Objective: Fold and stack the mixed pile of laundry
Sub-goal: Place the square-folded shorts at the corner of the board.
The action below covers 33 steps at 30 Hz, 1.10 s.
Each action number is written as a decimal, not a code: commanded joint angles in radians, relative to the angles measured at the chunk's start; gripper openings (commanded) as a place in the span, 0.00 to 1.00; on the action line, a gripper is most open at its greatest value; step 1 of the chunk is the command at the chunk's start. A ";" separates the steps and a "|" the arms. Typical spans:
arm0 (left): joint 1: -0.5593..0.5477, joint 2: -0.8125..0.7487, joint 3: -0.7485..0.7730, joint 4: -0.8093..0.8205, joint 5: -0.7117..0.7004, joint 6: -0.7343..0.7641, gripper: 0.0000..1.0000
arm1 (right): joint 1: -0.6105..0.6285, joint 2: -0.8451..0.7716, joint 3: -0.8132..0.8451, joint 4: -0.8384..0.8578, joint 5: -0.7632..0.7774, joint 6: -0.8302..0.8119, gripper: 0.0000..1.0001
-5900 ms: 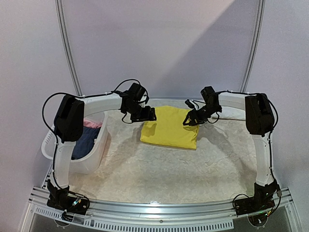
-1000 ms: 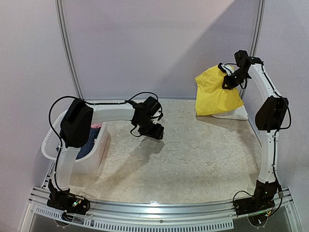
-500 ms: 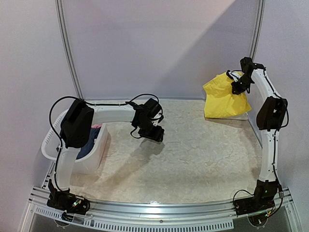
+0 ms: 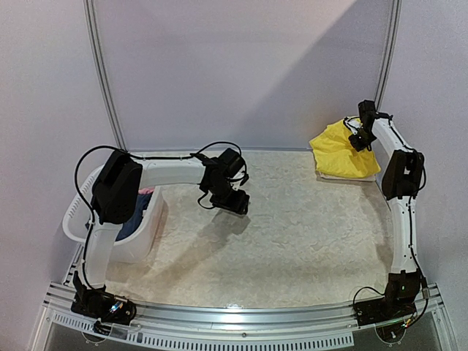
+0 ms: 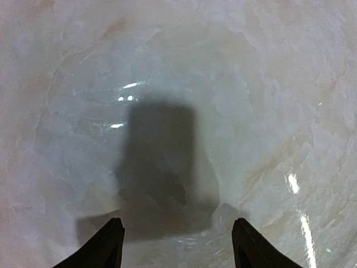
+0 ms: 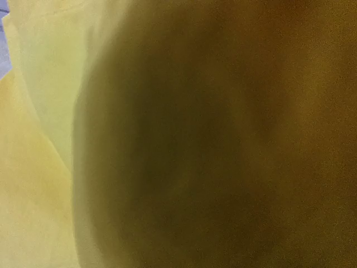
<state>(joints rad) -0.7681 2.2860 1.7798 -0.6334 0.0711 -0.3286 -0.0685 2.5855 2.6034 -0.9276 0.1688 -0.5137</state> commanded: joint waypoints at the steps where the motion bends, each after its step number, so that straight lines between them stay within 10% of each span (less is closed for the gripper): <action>1: -0.013 0.020 0.022 -0.020 0.009 0.011 0.68 | -0.003 0.024 -0.006 0.189 0.119 -0.022 0.05; 11: -0.014 0.011 0.004 -0.018 0.013 0.010 0.68 | -0.026 0.027 -0.045 0.092 0.095 0.058 0.11; 18: -0.014 -0.011 -0.030 0.005 0.018 0.005 0.68 | -0.058 -0.020 -0.045 0.011 0.112 0.091 0.71; 33: -0.020 -0.078 -0.113 0.044 0.019 -0.003 0.68 | -0.032 -0.417 -0.347 -0.066 -0.515 -0.035 0.75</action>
<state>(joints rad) -0.7704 2.2559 1.7004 -0.5854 0.0807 -0.3264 -0.1356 2.1677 2.2894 -0.9398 -0.1482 -0.4290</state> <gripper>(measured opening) 0.677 0.778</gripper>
